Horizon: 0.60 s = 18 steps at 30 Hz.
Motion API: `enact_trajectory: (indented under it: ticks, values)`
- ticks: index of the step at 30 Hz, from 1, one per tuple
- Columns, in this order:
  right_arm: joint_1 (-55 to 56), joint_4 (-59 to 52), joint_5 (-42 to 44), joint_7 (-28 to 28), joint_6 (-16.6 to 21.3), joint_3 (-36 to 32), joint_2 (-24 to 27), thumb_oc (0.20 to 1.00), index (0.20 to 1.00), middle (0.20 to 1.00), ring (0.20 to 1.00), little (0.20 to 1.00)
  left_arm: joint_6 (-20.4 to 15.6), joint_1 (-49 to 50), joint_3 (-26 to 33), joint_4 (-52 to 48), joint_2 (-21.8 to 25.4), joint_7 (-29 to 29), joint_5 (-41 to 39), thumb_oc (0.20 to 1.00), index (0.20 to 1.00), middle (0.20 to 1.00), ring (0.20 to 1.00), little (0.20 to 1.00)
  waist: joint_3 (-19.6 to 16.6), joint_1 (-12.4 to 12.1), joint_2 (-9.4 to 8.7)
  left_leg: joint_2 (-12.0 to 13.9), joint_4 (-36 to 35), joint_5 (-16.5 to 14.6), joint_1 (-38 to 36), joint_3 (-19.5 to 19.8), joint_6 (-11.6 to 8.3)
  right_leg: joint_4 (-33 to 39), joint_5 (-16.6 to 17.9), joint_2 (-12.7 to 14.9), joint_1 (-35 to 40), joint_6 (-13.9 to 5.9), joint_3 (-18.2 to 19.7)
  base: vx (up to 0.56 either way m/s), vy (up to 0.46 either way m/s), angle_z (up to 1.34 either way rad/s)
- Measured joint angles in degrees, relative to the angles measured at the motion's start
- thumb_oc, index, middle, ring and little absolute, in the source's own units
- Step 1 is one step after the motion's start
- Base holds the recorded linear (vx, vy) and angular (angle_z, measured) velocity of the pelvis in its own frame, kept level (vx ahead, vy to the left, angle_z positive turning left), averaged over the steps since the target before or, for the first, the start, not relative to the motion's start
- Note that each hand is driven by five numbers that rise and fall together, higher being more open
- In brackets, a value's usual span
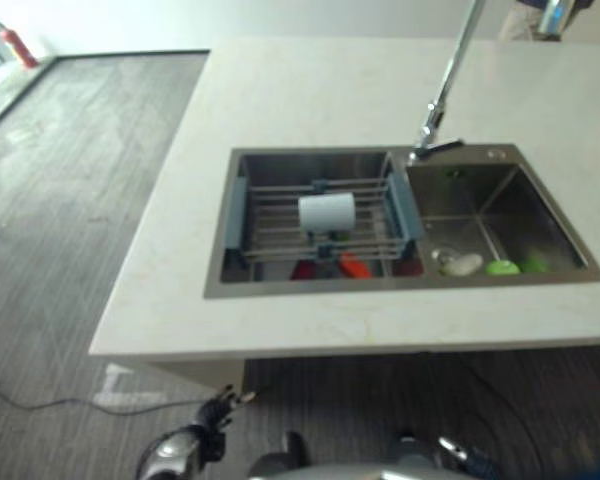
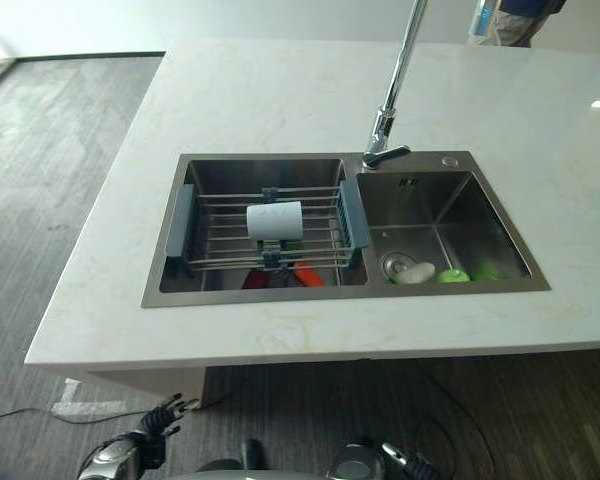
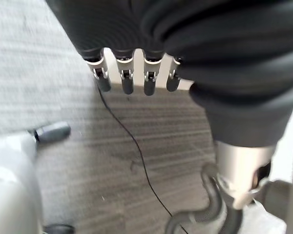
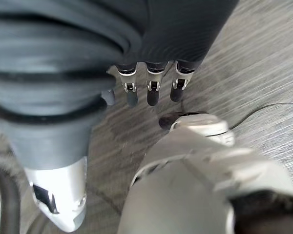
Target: Place the dishes in the dishwasher.
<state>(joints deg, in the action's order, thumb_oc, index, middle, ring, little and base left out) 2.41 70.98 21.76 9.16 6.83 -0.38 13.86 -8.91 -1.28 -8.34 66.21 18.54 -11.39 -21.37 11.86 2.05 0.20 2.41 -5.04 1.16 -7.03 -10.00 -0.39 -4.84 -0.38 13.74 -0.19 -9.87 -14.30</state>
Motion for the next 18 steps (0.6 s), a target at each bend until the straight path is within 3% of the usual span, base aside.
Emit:
enact_trajectory:
  ticks: [2,5,6,8,12,15,18]
  values:
    - [-0.5,0.0,-0.9,-0.8,0.1,0.5,-0.1,1.000,1.000,1.000,1.000,1.000,0.0,0.1,1.0,-1.1,-0.1,0.3,-2.4,1.000,1.000,1.000,1.000,1.000,-0.3,-0.7,-0.53,-1.0,0.0,-0.4,0.1,0.0,0.64,2.3,0.7,-0.3,0.0,-0.30,0.8,0.04,-0.083,0.10]
    - [0.1,0.0,0.6,-2.7,-0.1,-0.3,-0.2,1.000,1.000,1.000,1.000,1.000,0.1,3.0,2.2,-1.4,-0.9,0.2,-3.5,1.000,1.000,1.000,1.000,1.000,-2.0,-1.2,-2.34,-1.7,-0.4,-1.7,-0.1,0.0,0.12,8.4,5.2,0.8,3.3,0.53,-1.3,0.08,-0.064,0.00]
    - [0.7,0.0,0.9,-2.8,-0.1,-0.5,0.0,1.000,1.000,1.000,1.000,1.000,0.1,4.4,1.9,-1.4,-1.4,0.2,-3.3,1.000,1.000,1.000,1.000,1.000,-2.9,-1.1,-2.68,-1.3,-0.4,-2.0,-0.2,0.1,-0.23,9.9,8.3,0.4,4.3,0.60,-2.1,0.08,-0.046,-0.05]
    - [1.5,0.5,0.9,-3.0,-0.3,-0.5,1.8,1.000,1.000,1.000,1.000,1.000,0.2,5.9,1.4,-1.4,-4.8,0.1,-3.5,1.000,1.000,1.000,1.000,1.000,-3.5,-0.9,-0.12,1.5,-0.4,-1.1,-0.2,0.2,-2.02,9.9,8.5,-2.4,4.4,1.66,-2.3,0.09,-0.052,0.00]
    - [2.4,0.5,1.0,-3.4,-1.4,-0.5,3.3,1.000,1.000,1.000,1.000,1.000,2.6,6.0,1.8,-1.3,-7.6,0.0,-4.1,1.000,1.000,1.000,1.000,1.000,-4.2,-0.9,1.85,4.6,-0.4,-0.4,-0.8,1.5,-3.71,9.9,7.5,-5.5,5.8,3.12,-3.7,0.07,-0.031,0.10]
    - [2.4,0.5,1.9,-3.2,-1.3,-0.5,3.3,1.000,1.000,1.000,1.000,1.000,6.6,5.8,2.1,1.3,-7.5,-0.1,-5.1,1.000,1.000,1.000,1.000,1.000,-4.6,-0.9,2.15,5.0,-0.4,-0.5,-1.0,1.7,-4.11,9.9,7.2,-5.9,6.1,3.48,-3.8,0.06,-0.013,0.02]
    - [2.9,0.7,1.9,-2.2,-1.4,-0.4,3.4,1.000,1.000,1.000,1.000,1.000,15.4,6.7,8.8,6.4,-6.4,-0.1,-9.1,1.000,1.000,1.000,1.000,1.000,-4.7,-0.9,2.26,5.0,-0.4,-0.7,-1.0,1.8,-3.83,10.2,7.2,-5.9,6.2,3.54,-3.8,0.02,-0.003,0.01]
